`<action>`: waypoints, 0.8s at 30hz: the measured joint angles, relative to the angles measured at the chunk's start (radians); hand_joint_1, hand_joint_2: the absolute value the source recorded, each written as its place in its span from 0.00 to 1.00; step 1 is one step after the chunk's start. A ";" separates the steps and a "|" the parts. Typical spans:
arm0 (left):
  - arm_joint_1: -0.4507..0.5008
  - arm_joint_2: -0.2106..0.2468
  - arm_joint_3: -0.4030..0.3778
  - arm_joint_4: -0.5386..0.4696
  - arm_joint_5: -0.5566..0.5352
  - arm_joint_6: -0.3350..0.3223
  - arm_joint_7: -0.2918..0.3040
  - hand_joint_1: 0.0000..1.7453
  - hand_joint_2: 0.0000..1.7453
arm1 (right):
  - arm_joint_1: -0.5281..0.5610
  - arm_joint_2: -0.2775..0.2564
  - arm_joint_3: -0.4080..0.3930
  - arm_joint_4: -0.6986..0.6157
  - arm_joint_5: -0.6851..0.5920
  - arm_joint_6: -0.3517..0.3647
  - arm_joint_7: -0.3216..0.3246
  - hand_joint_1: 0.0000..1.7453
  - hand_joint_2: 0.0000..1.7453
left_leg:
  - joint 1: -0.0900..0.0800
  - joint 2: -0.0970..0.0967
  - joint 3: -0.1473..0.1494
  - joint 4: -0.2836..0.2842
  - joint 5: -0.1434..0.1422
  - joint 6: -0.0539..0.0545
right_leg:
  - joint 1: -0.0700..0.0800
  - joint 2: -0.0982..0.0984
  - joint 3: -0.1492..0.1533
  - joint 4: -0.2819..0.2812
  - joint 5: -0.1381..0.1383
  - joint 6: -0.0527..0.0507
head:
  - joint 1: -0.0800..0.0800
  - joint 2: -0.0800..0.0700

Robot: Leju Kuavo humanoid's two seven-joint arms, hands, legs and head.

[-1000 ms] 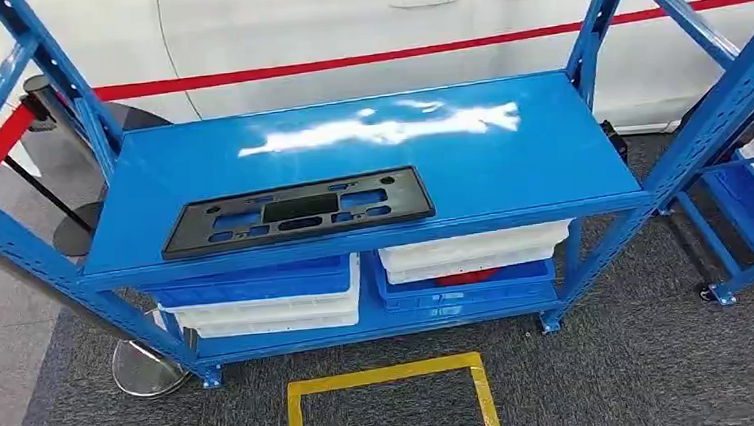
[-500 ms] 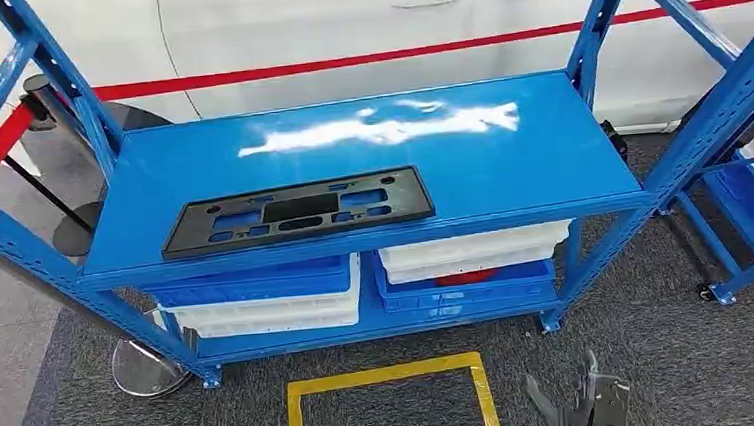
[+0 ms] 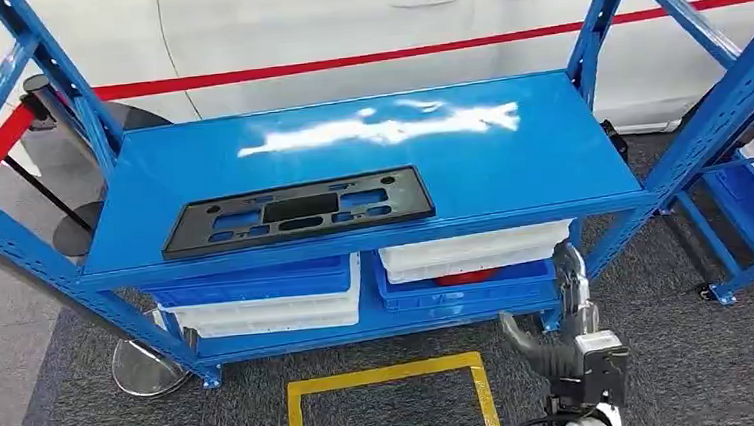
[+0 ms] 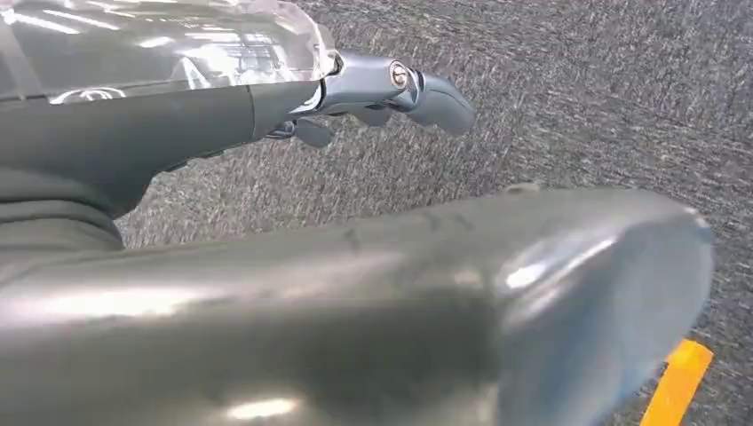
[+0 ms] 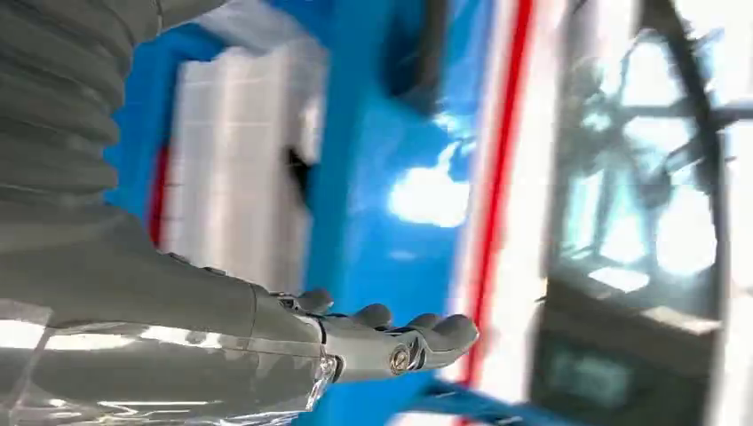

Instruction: Take the parts from the cabinet and place them on the table.

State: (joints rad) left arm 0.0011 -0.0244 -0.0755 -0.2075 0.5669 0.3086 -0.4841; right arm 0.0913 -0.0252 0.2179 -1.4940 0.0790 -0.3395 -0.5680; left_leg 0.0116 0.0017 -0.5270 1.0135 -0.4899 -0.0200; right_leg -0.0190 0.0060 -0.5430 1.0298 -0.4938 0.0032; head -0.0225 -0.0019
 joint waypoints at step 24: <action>-0.009 -0.012 -0.025 0.010 -0.022 -0.020 -0.001 0.00 0.00 | -0.094 -0.121 0.386 -0.364 0.524 -0.004 0.235 0.00 1.00 | 0.001 -0.003 -0.001 -0.006 0.003 0.012 | -0.007 -0.002 -0.033 0.002 0.027 0.022 | 0.005 0.000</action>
State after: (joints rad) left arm -0.0083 -0.0366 -0.1007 -0.1980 0.5447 0.2884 -0.4849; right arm -0.0024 -0.1461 0.6039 -1.8582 0.6032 -0.3437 -0.3330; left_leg 0.0123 -0.0009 -0.5276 1.0072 -0.4874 -0.0083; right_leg -0.0258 0.0036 -0.5764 1.0315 -0.4667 0.0255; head -0.0175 -0.0019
